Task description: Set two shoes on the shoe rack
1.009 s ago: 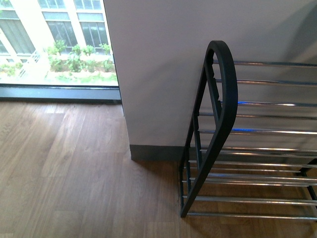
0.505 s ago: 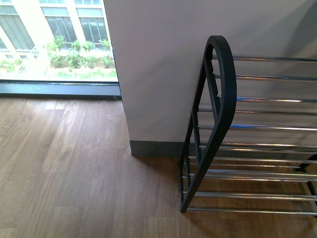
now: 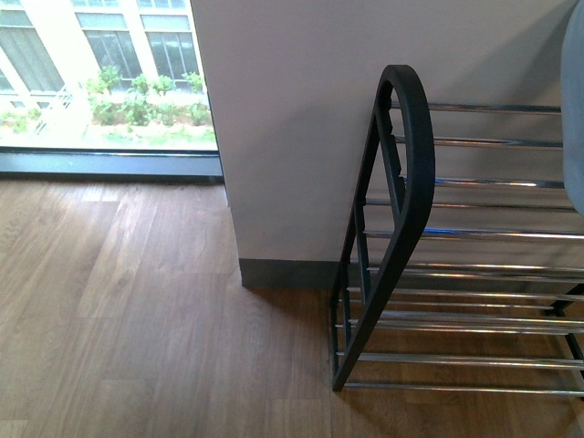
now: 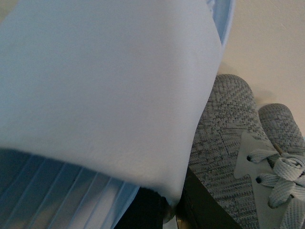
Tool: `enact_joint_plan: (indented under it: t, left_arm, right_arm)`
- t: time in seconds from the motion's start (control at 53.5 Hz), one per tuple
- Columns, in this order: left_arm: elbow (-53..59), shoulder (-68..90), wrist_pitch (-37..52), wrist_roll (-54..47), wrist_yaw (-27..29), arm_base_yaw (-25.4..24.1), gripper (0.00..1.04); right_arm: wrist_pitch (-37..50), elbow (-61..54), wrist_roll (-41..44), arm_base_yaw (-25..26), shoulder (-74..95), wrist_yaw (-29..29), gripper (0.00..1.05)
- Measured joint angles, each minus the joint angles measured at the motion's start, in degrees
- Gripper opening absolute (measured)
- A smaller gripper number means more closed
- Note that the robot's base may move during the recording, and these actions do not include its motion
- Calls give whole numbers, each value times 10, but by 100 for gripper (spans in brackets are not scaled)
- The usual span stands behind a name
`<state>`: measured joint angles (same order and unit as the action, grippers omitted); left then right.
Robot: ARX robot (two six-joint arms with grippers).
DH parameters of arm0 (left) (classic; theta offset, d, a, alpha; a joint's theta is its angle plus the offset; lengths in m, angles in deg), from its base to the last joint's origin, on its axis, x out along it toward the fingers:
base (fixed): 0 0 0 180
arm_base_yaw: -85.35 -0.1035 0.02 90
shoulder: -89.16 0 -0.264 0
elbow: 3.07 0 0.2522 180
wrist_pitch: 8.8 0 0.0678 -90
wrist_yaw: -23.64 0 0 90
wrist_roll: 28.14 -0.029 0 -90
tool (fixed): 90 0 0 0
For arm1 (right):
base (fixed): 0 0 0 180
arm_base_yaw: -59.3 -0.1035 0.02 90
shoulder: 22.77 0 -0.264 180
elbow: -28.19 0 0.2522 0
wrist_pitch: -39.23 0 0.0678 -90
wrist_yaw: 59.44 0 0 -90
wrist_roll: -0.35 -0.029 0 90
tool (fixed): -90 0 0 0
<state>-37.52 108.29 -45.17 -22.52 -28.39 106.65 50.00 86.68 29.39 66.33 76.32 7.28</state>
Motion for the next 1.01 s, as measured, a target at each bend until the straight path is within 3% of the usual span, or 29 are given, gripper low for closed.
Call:
enact_joint_plan:
  t: [0.28,0.43,0.748,1.009]
  left_arm:
    - [0,0,0,0,0,0,2]
    - [0,0,0,0,0,0,2]
    - [0,0,0,0,0,0,2]
    - [0,0,0,0,0,0,2]
  right_arm:
    - [-141,46,-27,11,-12,72,1]
    - [-176,56,-22,20,-32,88,1]
    - [-213,55,33,29,-74,113,1]
    - [-165,39,59,54,-53,83,1]
